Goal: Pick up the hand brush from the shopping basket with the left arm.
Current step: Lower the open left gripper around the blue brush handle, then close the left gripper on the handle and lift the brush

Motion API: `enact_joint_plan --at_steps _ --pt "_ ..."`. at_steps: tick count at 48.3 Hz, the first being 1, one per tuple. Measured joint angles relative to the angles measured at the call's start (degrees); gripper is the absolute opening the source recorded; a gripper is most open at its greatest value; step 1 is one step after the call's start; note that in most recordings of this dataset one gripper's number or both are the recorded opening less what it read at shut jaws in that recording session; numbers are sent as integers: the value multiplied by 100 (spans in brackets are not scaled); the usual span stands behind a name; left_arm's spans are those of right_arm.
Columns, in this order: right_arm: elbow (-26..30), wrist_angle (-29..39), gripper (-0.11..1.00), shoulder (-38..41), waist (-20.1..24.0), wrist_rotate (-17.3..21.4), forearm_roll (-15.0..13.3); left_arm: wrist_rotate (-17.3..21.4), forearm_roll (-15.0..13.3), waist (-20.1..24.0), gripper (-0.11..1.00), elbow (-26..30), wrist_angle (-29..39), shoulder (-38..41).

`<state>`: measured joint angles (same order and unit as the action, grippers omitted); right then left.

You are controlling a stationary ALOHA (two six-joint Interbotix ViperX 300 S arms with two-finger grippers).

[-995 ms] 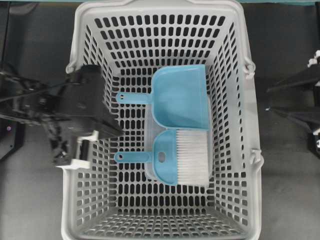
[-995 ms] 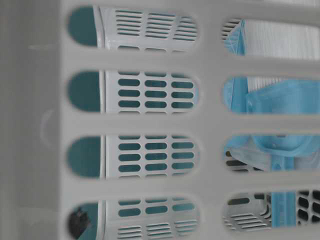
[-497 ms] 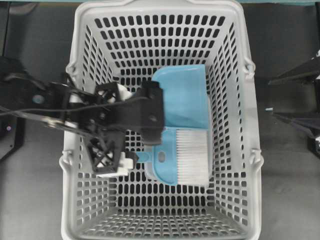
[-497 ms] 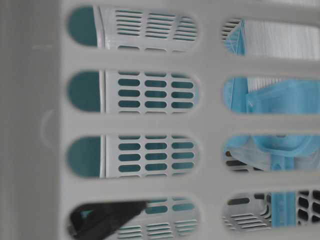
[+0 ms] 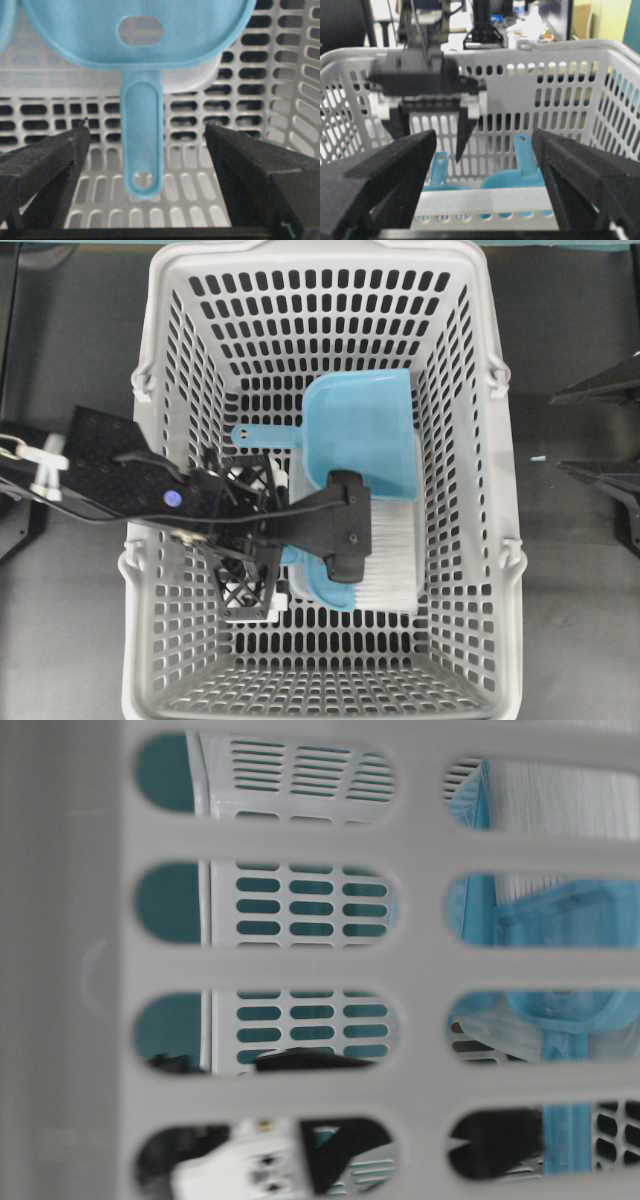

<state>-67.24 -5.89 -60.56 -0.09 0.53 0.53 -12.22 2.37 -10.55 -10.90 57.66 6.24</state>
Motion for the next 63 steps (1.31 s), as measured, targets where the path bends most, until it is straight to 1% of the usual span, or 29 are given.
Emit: enact_joint_plan --at_steps 11,27,36,40,43,46,50,53,55,56,58,63 --pt "-35 0 74 -9 0 0 0 9 -9 0 90 -158 -62 272" --pt "-53 0 74 0 0 0 0 0 0 62 90 -571 -703 334" --pt "-79 0 74 -9 0 0 0 35 -9 62 90 -624 -976 475" --pt "-79 0 74 -9 0 0 0 97 0 62 87 -624 -984 501" --pt "-79 0 74 -9 0 -9 0 149 0 62 83 -642 -976 501" --pt "-79 0 74 -9 0 0 0 193 -9 53 74 -659 -976 501" --pt "-79 0 74 -9 0 0 0 237 -9 35 54 -703 -967 501" --pt "-79 9 74 -9 0 0 0 272 0 9 34 -729 -958 501" --pt "-79 0 74 -9 0 0 0 290 0 0 23 -729 -958 501" --pt "-79 0 74 -9 0 0 9 325 0 -9 21 -729 -967 501" --pt "-79 9 74 -9 0 0 0 334 0 -18 23 -729 -967 501" --pt "-88 18 74 -9 0 0 0 352 0 -26 23 -729 -967 475"
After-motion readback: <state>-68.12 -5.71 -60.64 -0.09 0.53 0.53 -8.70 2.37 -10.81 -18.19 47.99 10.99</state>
